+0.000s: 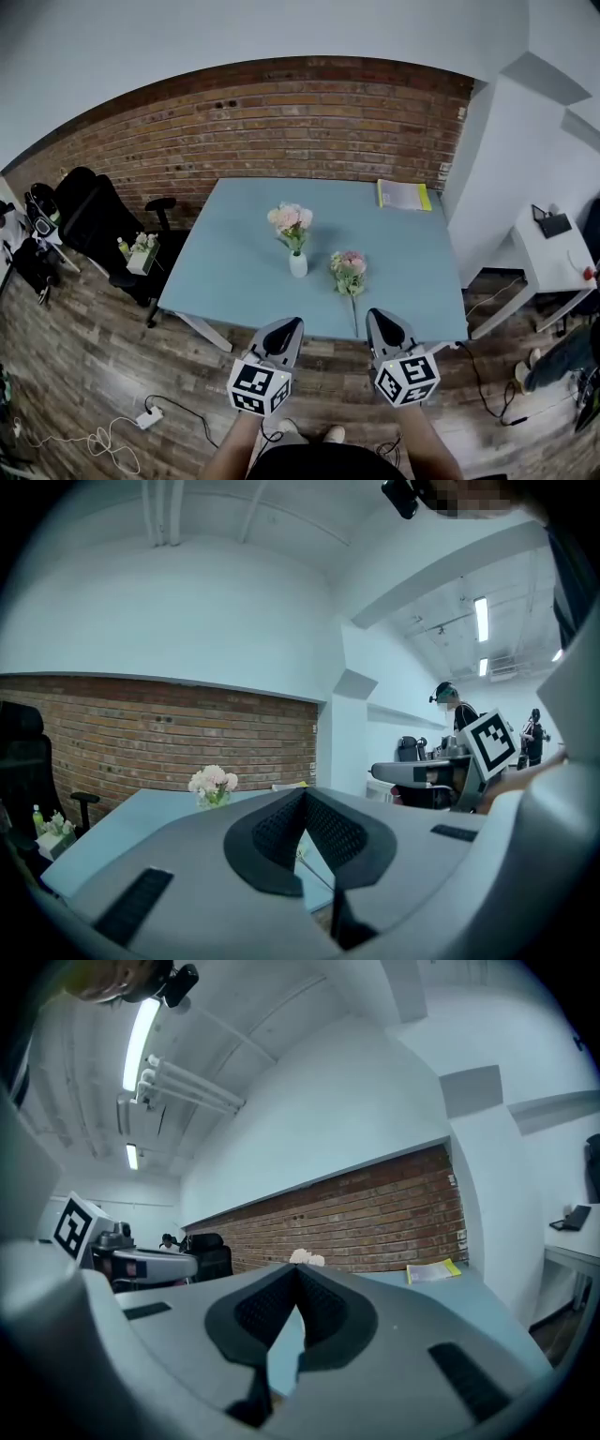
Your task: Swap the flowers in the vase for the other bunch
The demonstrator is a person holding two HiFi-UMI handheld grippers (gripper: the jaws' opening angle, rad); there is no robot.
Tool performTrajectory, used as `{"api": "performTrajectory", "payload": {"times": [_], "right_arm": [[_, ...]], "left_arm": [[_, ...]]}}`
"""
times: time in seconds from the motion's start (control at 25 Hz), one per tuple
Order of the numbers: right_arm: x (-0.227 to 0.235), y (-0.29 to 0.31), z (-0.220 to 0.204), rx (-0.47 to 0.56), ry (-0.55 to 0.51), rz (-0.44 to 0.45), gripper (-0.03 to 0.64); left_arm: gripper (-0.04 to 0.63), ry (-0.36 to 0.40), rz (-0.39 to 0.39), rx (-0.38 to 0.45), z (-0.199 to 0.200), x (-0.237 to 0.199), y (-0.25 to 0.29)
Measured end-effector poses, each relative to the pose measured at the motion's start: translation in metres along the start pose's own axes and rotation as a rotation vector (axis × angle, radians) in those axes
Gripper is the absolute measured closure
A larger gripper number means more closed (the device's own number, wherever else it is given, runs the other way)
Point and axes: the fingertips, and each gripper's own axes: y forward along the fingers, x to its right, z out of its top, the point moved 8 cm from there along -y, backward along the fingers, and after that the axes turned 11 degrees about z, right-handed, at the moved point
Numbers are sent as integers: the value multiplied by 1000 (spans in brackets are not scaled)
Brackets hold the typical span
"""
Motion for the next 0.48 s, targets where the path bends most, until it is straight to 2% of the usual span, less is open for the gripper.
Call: {"api": "performTrajectory", "payload": {"times": [0.48], "right_arm": [[25, 1, -9, -15, 13, 40, 611]], "left_arm": [[589, 27, 40, -6, -3, 16, 14]]}}
